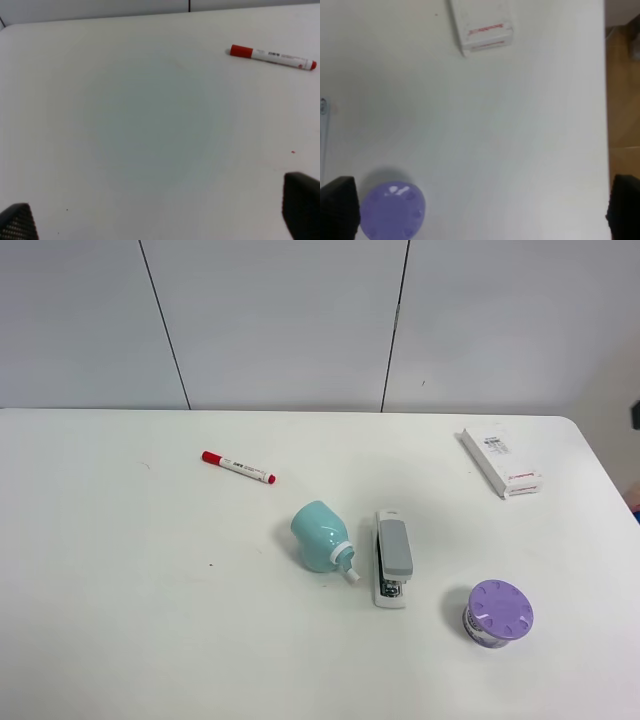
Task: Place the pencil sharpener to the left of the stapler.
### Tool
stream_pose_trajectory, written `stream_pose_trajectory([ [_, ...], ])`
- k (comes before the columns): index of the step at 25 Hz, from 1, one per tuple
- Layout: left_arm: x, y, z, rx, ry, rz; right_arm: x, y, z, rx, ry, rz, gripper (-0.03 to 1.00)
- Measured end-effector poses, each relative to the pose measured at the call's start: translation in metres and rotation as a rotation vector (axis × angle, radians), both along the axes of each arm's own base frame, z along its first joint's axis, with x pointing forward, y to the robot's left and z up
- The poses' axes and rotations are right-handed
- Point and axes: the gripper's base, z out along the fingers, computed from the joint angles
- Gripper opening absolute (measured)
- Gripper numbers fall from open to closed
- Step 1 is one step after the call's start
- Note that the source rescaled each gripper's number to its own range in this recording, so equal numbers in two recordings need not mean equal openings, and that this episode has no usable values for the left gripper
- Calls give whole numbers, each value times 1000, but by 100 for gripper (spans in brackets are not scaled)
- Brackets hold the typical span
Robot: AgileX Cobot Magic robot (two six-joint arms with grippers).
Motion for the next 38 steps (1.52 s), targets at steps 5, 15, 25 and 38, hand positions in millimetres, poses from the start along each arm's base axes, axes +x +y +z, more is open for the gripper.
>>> stream_pose_trajectory([
  [5,0,0,0,0,0,0,-62,1,-1,-70,-120,-2,100],
  [15,0,0,0,0,0,0,-146,12,-43,-98,-374,-5,100],
  [25,0,0,0,0,0,0,-162,19,-96,-62,-544,16,100],
  [38,0,0,0,0,0,0,-161,19,-114,-25,-475,-10,100],
])
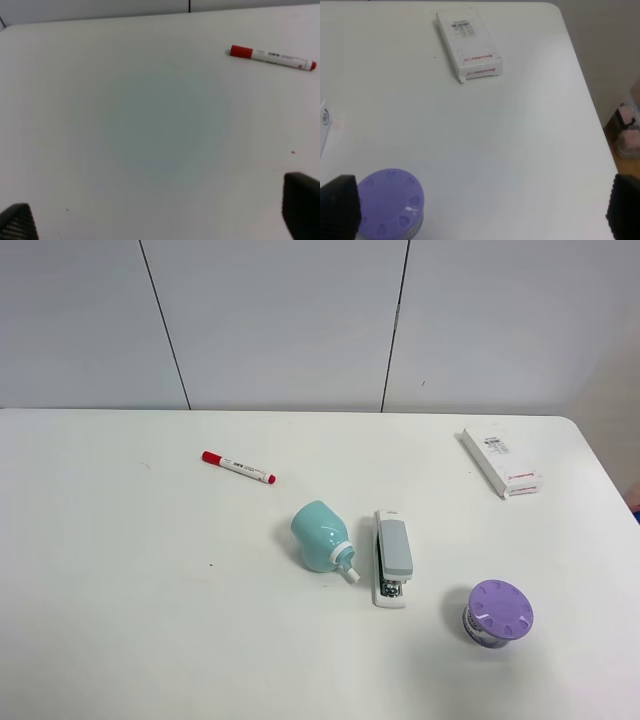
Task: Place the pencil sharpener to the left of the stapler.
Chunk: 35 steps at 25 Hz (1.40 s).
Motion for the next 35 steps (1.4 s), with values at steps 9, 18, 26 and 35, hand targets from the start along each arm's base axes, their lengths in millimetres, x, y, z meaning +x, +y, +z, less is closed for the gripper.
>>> stream_pose_trajectory([
  [9,0,0,0,0,0,0,0,0,0,12,0,-7,100],
  [18,0,0,0,0,0,0,0,0,0,12,0,-8,100],
  [26,0,0,0,0,0,0,0,-1,0,20,-1,-18,100],
  [35,0,0,0,0,0,0,0,-1,0,20,-1,-18,100],
])
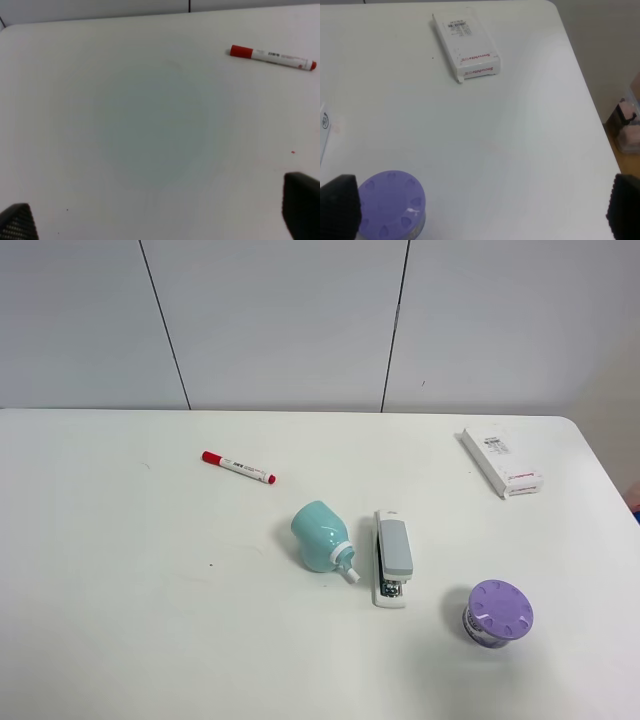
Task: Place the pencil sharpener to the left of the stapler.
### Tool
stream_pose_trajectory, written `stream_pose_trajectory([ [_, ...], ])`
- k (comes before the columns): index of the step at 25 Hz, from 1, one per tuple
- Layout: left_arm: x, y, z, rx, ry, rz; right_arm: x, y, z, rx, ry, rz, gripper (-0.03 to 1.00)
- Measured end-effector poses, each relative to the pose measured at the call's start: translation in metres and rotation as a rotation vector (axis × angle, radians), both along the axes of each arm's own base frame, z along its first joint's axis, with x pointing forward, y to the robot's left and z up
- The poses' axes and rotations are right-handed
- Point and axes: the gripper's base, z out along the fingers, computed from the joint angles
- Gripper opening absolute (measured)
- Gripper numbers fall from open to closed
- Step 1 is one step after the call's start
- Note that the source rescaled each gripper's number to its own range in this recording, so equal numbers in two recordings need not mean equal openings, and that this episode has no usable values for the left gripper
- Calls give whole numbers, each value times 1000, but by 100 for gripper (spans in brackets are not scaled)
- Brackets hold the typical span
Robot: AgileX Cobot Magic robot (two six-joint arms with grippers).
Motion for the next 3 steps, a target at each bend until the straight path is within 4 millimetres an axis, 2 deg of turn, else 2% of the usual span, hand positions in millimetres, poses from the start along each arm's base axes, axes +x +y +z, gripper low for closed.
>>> stream_pose_trajectory([
  [3,0,0,0,0,0,0,0,0,0,0,0,0,100],
])
